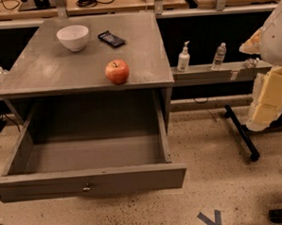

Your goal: Place apple into top drawer

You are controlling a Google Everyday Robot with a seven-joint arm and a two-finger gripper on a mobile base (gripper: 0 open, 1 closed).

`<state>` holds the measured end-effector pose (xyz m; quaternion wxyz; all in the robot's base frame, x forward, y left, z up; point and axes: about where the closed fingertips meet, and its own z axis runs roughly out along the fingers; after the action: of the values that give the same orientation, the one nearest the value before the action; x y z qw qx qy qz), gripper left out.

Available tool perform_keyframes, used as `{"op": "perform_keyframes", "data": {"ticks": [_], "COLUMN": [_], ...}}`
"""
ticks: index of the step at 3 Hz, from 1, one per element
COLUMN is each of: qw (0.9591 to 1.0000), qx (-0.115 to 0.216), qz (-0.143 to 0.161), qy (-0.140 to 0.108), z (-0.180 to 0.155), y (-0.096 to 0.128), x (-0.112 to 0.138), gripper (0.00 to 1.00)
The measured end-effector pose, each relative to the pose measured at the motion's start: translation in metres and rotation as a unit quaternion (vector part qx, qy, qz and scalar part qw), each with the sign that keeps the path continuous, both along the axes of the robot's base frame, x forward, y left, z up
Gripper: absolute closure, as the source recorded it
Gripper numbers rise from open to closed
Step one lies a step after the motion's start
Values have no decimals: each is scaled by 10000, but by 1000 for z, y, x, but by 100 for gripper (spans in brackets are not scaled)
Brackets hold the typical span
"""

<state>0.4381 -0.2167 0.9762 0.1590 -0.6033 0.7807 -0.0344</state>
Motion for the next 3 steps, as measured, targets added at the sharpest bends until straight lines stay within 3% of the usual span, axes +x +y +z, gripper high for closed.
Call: {"op": "perform_keyframes", "data": {"ticks": [1,2,3], "qw": [10000,9995,9934], "qx": [4,234,847], "qz": [0,112,552], "qy": [-14,-156,-540], "z": [1,1,9], "y": [0,13,59], "x": [0,34,116], "gripper": [0,0,0]}}
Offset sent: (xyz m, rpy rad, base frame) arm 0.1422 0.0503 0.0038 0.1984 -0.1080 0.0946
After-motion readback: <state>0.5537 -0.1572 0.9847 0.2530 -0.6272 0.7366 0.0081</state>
